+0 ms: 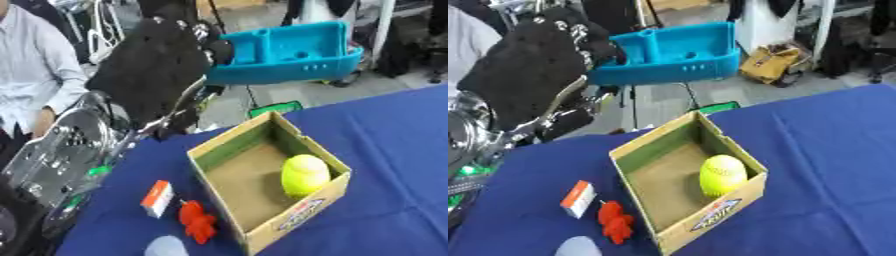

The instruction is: Pick up objects on the table and place them in the box.

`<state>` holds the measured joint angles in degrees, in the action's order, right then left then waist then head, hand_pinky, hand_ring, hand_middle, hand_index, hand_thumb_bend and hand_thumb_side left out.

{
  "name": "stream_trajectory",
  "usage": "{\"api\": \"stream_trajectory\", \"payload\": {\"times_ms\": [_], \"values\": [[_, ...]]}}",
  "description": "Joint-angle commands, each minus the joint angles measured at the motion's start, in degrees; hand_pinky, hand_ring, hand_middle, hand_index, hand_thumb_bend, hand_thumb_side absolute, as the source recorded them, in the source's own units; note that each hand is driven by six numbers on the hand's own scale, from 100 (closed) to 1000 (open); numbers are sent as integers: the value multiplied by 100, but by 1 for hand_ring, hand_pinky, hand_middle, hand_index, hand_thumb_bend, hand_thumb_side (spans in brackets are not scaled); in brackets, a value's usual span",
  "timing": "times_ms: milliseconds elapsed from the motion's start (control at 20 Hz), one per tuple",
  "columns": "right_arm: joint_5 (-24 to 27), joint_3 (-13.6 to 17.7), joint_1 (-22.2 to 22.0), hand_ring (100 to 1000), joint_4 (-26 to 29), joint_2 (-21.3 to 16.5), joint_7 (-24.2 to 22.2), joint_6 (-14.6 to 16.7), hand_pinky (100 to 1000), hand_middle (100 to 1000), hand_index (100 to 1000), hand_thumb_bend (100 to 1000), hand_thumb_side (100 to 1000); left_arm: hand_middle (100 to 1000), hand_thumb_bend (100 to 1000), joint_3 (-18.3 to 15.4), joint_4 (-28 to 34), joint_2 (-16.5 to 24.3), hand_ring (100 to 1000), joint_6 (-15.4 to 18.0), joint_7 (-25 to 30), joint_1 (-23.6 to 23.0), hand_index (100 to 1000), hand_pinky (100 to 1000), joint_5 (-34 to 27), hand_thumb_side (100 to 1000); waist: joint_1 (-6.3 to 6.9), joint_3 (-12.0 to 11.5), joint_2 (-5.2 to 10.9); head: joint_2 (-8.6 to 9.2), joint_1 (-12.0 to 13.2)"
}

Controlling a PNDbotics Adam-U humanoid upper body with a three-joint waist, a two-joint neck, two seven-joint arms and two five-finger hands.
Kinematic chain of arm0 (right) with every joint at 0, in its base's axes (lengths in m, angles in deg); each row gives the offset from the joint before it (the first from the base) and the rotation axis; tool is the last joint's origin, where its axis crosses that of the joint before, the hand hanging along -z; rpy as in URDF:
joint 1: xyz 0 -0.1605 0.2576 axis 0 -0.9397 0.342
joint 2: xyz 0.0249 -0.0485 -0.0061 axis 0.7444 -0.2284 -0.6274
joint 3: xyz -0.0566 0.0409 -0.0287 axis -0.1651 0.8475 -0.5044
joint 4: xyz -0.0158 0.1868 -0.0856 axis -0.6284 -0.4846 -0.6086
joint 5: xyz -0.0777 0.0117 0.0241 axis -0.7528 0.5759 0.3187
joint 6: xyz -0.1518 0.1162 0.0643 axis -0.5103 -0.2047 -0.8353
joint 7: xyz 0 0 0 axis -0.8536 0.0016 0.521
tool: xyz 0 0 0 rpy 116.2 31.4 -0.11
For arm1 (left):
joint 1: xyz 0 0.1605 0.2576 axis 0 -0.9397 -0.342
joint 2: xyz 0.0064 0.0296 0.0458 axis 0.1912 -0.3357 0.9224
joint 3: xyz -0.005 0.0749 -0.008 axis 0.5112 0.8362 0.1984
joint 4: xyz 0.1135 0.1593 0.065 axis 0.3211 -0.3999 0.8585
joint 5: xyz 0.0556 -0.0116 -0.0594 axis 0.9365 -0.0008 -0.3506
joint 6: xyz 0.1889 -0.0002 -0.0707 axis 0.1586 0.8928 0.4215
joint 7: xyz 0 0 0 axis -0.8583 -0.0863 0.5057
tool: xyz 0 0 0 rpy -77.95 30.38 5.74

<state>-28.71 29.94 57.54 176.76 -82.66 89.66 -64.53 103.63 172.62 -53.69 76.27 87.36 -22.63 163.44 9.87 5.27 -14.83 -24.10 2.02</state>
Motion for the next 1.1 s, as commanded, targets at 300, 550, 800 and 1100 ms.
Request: {"api": "stream_trajectory", "payload": {"times_ms": [300, 550, 800, 1100], "values": [[63, -6, 92, 769, 98, -158, 38, -5, 873, 508, 593, 100, 420, 460, 100, 111, -500, -182, 496, 223, -360, 83, 648, 767, 542, 100, -41, 17, 69, 23, 28], [87, -6, 111, 768, 98, -162, 38, 14, 873, 509, 593, 100, 419, 472, 100, 163, -828, -274, 504, 315, -605, 41, 653, 765, 779, 100, -54, 26, 63, 16, 29], [87, 3, 110, 768, 98, -155, 38, 21, 872, 509, 593, 100, 420, 478, 100, 187, -1135, -341, 507, 373, -776, 1, 656, 769, 985, 100, -64, 50, 51, 36, 27], [93, 1, 116, 768, 98, -145, 38, 23, 872, 509, 593, 100, 419, 490, 100, 266, -1403, -447, 513, 487, -941, -22, 662, 769, 1173, 100, -71, 58, 39, 43, 25]]}}
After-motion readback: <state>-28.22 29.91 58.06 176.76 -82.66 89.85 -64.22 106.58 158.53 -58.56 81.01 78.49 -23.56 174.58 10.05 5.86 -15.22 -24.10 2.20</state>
